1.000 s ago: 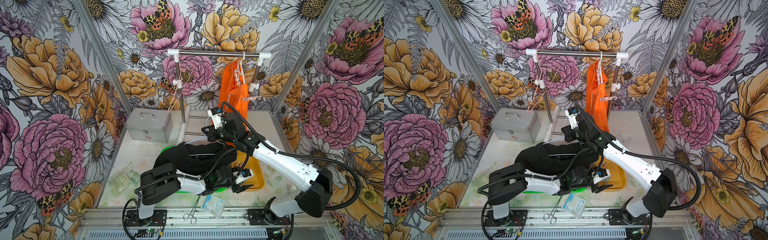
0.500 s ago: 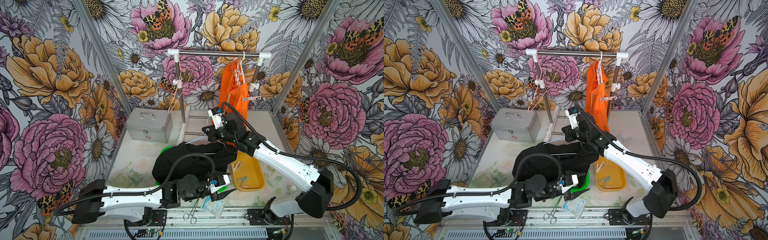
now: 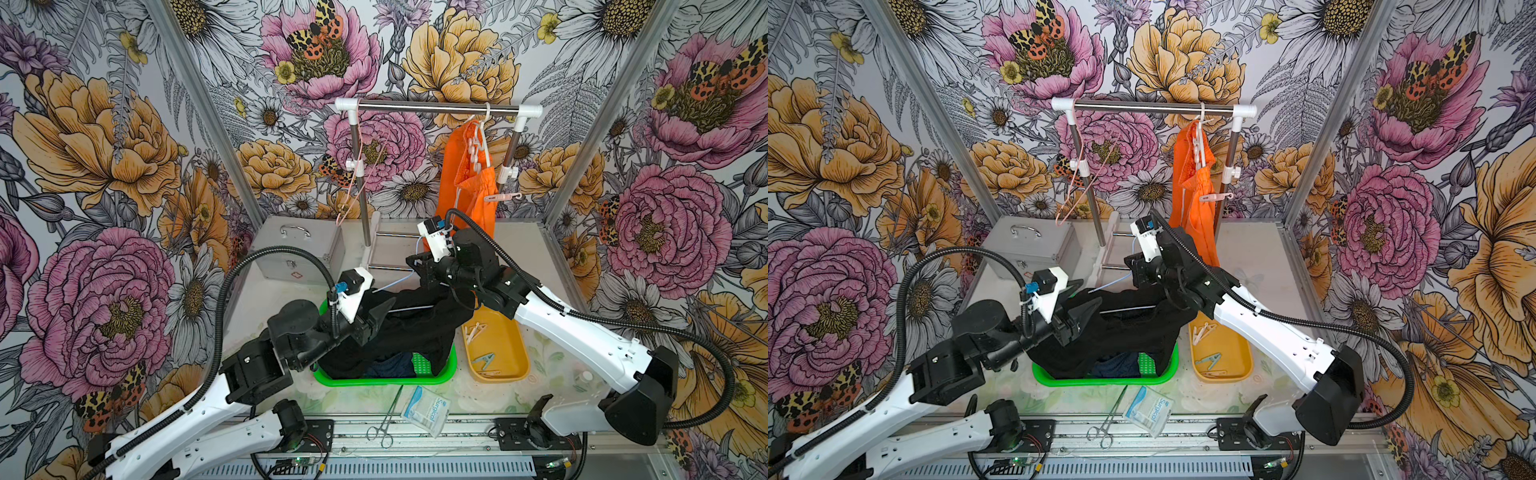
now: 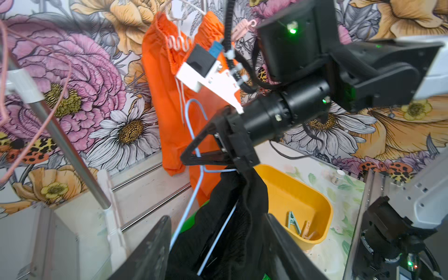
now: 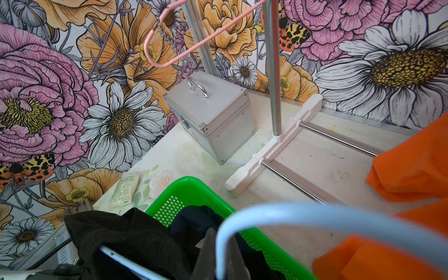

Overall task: Remove the clothespins securing shorts to the hanger
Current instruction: Remove the shorts from the hanger.

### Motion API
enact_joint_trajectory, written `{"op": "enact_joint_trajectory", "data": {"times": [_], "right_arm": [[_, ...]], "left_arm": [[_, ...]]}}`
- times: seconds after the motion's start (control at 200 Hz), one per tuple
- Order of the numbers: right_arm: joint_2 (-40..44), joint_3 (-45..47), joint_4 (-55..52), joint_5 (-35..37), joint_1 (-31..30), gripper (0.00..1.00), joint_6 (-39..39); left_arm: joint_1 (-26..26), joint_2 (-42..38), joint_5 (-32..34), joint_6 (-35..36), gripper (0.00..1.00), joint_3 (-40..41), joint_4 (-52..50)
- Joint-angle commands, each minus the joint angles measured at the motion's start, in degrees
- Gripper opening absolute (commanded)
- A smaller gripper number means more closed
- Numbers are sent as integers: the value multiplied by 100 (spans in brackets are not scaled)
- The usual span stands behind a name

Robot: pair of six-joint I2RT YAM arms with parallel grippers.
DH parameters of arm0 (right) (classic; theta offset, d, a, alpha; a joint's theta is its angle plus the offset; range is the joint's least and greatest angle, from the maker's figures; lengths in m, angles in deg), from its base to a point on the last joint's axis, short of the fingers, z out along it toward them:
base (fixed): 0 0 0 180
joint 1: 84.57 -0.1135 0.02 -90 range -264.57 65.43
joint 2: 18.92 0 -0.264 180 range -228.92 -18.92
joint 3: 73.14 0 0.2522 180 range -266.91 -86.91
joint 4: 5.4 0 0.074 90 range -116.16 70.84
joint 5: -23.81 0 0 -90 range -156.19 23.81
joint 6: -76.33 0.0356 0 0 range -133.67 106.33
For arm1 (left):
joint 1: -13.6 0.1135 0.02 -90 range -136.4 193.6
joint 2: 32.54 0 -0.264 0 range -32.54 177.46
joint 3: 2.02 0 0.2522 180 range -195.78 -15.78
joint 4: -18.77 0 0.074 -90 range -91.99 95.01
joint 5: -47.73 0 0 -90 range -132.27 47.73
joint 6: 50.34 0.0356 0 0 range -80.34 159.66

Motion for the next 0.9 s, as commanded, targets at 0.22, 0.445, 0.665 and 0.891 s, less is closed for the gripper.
{"op": "enact_joint_trajectory", "data": {"times": [0.22,0.445,0.665,0.891], "right_arm": [[255,-122,112,-96,-272,0,-422],[181,-291,-18,101,-555,0,-581],[206,-403,-52,125,-718,0,-666],[260,-422,-52,156,-875,0,-730]], "left_arm": [[2013,968,-3532,-49,62,-796,-1529],[1989,1403,-3952,211,59,-998,-1913],[2025,1445,-3847,277,57,-893,-2032],[2042,1568,-3695,276,54,-900,-2023]]}}
